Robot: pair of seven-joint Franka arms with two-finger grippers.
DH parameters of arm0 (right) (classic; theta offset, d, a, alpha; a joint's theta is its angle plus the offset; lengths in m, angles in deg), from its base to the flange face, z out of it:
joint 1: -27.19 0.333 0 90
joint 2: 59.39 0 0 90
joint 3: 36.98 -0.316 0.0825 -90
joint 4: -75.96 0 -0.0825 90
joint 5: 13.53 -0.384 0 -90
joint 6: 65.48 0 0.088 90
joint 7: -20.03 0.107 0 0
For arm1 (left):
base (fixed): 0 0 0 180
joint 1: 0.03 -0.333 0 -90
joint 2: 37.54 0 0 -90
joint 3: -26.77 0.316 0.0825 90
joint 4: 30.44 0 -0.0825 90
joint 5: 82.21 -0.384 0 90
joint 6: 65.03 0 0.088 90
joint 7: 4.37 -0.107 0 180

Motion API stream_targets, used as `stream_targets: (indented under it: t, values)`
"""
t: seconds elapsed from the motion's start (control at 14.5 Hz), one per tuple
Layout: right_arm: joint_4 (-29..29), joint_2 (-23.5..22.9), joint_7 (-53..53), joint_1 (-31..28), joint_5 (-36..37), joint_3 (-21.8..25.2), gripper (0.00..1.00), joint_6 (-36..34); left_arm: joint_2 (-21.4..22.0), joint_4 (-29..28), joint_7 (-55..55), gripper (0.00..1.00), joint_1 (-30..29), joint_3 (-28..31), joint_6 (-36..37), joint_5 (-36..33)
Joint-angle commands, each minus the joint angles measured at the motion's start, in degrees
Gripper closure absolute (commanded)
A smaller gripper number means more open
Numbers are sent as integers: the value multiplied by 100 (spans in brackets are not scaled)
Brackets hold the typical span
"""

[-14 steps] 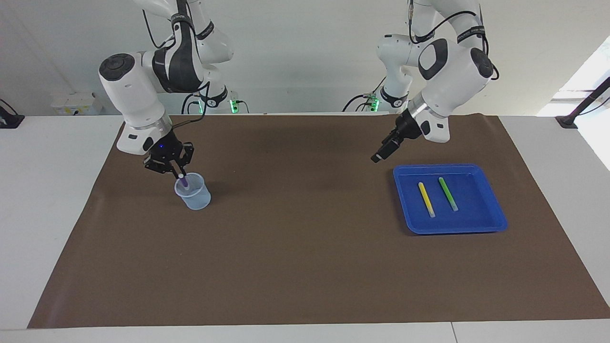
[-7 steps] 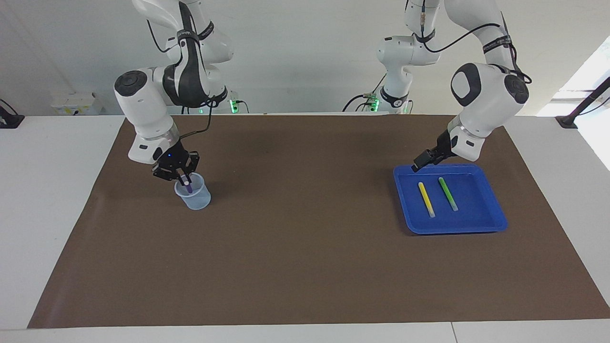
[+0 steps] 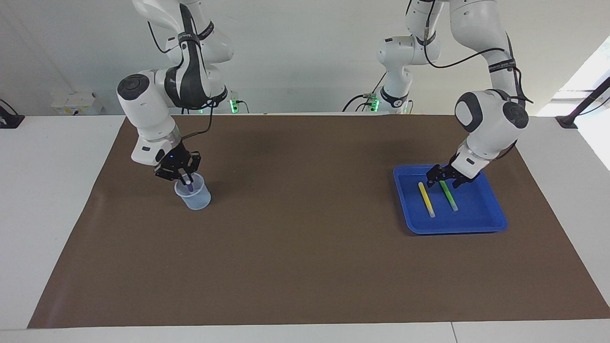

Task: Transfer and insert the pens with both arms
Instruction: 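Release the pen in the cup while the left gripper grasps the green pen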

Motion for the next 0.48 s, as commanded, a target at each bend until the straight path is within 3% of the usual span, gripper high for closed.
stream_targets:
  t: [0.0,0.14,0.34,0.41]
  values:
    - [-97,62,-30,-53,81,-31,39,113,-189,-77,-344,0,-110,-45,-487,-469]
    - [78,26,-56,-96,46,-31,11,43,-330,-77,-370,0,-119,-45,-698,-584]
    - [596,9,-56,-71,-94,-31,8,-456,-418,-77,-458,0,-128,-36,-805,-804]
    - [807,-52,-48,-36,-260,-39,8,-684,-427,-68,-458,5,-128,-36,-805,-813]
